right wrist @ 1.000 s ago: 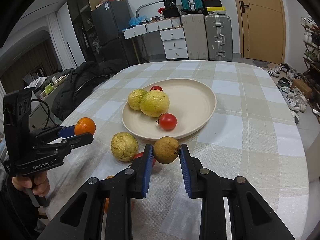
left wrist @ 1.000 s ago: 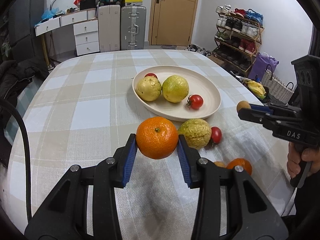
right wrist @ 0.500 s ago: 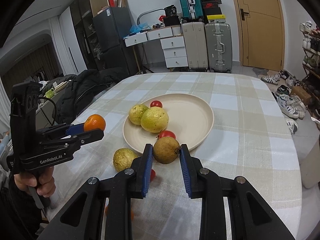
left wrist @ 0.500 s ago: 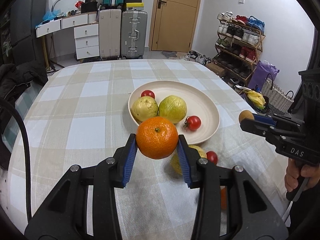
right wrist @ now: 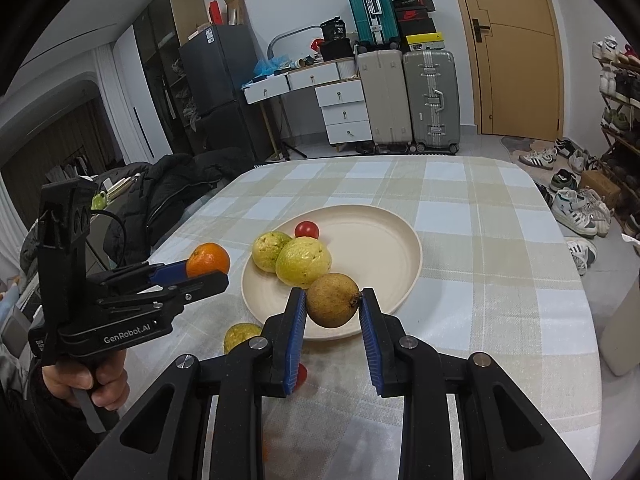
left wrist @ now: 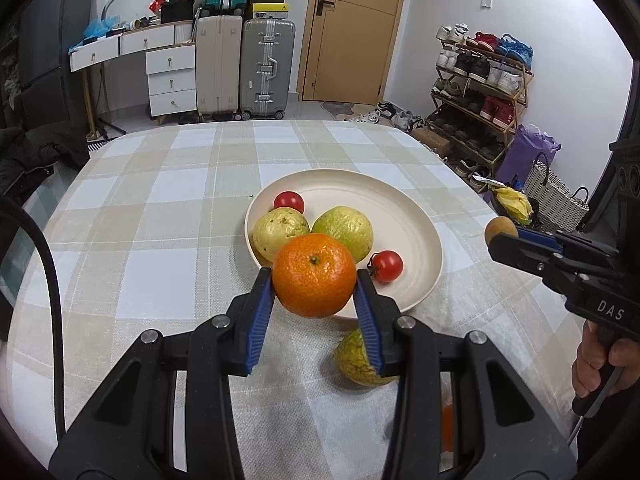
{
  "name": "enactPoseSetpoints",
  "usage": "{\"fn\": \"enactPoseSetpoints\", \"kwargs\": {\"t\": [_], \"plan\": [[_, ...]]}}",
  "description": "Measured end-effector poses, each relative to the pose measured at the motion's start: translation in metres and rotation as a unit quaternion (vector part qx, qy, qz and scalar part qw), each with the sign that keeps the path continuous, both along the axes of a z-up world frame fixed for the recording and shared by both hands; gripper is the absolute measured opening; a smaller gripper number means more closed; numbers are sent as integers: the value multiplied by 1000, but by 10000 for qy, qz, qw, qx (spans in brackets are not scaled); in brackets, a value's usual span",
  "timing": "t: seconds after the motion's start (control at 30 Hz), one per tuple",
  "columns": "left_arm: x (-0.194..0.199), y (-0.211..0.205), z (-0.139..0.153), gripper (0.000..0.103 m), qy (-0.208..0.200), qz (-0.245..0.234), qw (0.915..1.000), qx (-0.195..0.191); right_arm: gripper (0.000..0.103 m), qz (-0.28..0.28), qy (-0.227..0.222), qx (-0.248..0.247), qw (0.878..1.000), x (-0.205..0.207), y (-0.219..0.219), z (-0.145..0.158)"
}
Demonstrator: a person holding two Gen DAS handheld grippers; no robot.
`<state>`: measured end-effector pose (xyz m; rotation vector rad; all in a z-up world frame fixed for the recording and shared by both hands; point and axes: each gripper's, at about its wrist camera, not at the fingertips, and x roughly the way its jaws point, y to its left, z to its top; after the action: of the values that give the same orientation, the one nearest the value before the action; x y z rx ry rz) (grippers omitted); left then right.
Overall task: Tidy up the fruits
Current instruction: 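Carry the orange into the plate with the left tool while the right tool places the pear there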
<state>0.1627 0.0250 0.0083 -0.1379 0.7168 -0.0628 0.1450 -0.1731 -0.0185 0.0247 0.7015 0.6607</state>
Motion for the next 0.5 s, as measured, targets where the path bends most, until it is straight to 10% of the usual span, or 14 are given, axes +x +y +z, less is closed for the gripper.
{"fn": "enactPoseSetpoints", "kwargs": {"t": [0.5], "plan": [[22, 1, -20, 37, 198, 28, 9998, 14, 28, 41, 163, -83, 9998, 17, 13, -12]]}}
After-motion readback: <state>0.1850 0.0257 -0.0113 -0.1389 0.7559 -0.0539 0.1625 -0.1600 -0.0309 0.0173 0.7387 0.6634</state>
